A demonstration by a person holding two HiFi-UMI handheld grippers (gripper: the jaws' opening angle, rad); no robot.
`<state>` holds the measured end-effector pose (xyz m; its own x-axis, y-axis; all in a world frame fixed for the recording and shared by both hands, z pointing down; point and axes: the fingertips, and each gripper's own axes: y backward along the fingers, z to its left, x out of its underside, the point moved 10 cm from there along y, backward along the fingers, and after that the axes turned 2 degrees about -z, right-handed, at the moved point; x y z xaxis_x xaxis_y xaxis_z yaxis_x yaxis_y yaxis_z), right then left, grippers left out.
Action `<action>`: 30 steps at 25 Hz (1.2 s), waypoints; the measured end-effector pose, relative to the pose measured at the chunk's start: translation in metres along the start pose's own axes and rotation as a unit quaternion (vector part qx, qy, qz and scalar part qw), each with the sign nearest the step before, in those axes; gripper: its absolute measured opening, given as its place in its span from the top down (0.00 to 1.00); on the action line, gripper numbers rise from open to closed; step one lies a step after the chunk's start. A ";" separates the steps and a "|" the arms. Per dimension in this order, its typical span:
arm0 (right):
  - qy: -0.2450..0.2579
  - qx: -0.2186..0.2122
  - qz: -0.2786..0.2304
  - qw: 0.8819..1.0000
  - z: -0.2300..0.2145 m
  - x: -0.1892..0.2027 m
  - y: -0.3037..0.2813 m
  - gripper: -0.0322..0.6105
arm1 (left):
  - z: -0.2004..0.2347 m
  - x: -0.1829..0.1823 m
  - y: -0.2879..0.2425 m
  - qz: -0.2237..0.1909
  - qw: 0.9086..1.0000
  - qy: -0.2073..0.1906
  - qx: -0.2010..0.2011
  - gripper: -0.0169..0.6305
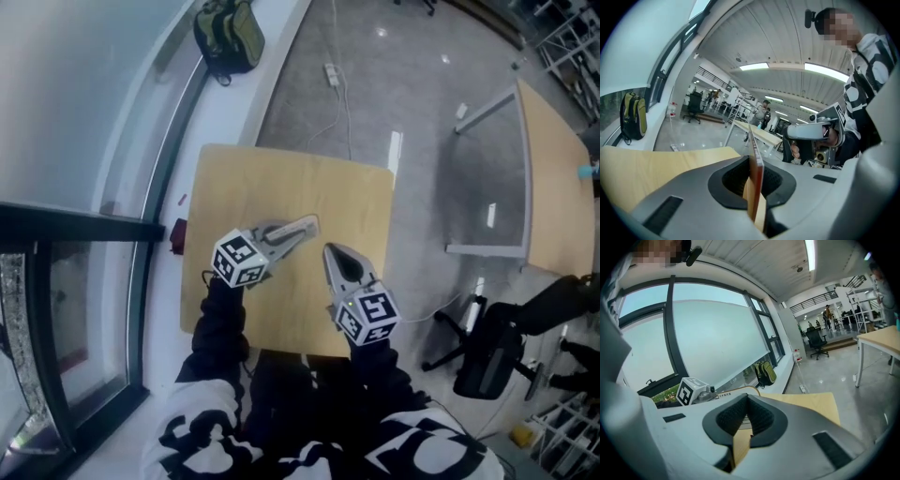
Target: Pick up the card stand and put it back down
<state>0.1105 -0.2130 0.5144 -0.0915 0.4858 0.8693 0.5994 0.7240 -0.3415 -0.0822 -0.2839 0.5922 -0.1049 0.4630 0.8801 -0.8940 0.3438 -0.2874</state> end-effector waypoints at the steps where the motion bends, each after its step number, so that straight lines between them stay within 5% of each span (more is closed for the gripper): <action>1: 0.003 -0.002 -0.006 1.000 0.002 -0.004 0.008 0.92 | -0.012 -0.006 0.003 -0.009 1.000 0.005 -0.004 0.94; 8: 0.031 -0.012 -0.029 0.999 0.015 -0.025 0.063 0.92 | -0.085 -0.045 0.031 -0.066 0.994 0.008 -0.082 0.94; 13: 0.048 -0.030 -0.055 0.997 0.028 -0.040 0.099 0.93 | -0.135 -0.071 0.044 -0.076 0.983 -0.025 -0.166 0.94; 20: 0.070 -0.059 -0.090 0.992 0.057 -0.056 0.121 0.92 | -0.184 -0.095 0.068 -0.107 0.968 -0.055 -0.222 0.94; 30: 0.113 -0.088 -0.126 0.982 0.090 -0.083 0.137 0.93 | -0.235 -0.114 0.100 -0.192 0.927 -0.085 -0.312 0.94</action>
<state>0.1282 -0.1103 0.3635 -0.0879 0.1660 0.9822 0.7103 0.7017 -0.0550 -0.0574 -0.1106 0.3745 0.0541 0.0911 0.9944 -0.4595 0.8864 -0.0562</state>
